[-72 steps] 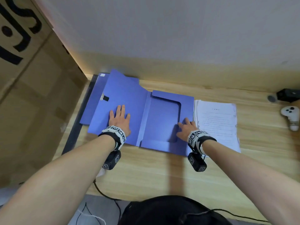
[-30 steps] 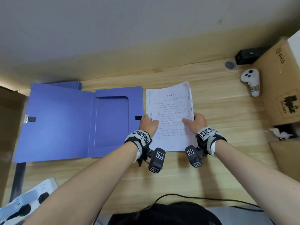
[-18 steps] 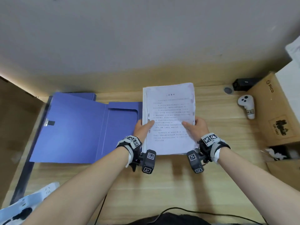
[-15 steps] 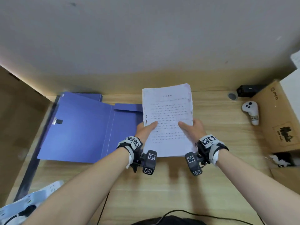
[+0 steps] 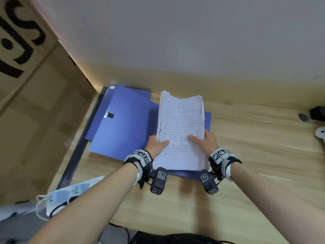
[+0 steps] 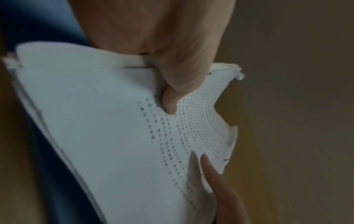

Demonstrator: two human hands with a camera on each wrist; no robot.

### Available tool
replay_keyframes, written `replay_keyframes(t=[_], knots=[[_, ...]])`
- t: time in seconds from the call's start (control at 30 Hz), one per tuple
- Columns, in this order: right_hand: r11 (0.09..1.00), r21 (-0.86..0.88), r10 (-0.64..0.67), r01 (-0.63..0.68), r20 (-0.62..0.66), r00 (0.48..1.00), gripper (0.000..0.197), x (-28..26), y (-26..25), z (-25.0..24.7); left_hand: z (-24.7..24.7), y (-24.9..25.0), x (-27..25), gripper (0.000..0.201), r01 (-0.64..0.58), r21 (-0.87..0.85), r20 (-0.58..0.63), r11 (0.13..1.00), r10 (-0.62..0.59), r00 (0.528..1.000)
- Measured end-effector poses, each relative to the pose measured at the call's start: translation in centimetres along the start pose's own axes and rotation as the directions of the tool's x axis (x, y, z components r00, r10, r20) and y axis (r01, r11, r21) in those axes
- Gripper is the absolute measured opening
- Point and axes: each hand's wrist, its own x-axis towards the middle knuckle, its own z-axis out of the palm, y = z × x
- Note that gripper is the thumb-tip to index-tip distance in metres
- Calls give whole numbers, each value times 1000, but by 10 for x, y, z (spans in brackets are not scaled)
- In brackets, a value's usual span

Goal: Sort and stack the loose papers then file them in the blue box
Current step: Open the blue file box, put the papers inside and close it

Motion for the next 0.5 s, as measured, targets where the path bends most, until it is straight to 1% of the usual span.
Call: replay_keyframes(t=[0.07,0.17,0.2,0.27,0.3,0.33,0.37,0.47,0.5], knots=[[990,-138,4,-4,-2,1000,30,8,13,19,-26,-5,6,34,11,57,-49,998,-8,999],[923,-384,-22,-12,-85,996,33,17,30,29,-70,-12,22,36,43,169,-91,985,-28,995],[872,-490,-63,10,-92,994,37,17,33,29,-84,-13,28,35,41,202,-100,978,-21,995],[691,-718,-151,77,-39,988,49,18,39,27,-109,-13,40,39,30,269,-95,963,-5,995],[611,-787,-167,88,-19,986,55,19,42,25,-118,-10,43,39,25,314,-86,949,2,996],[561,-824,-164,80,-16,986,61,18,43,23,-127,-9,49,38,17,358,-87,934,14,996],[534,-843,-148,63,-20,989,65,18,45,22,-135,-7,53,35,25,392,-88,920,11,996],[483,-874,-110,45,-10,994,71,17,48,19,-159,-7,70,47,12,471,-82,882,30,996],[472,-880,-111,48,-5,994,72,17,48,20,-165,-7,73,47,8,500,-83,866,39,996]])
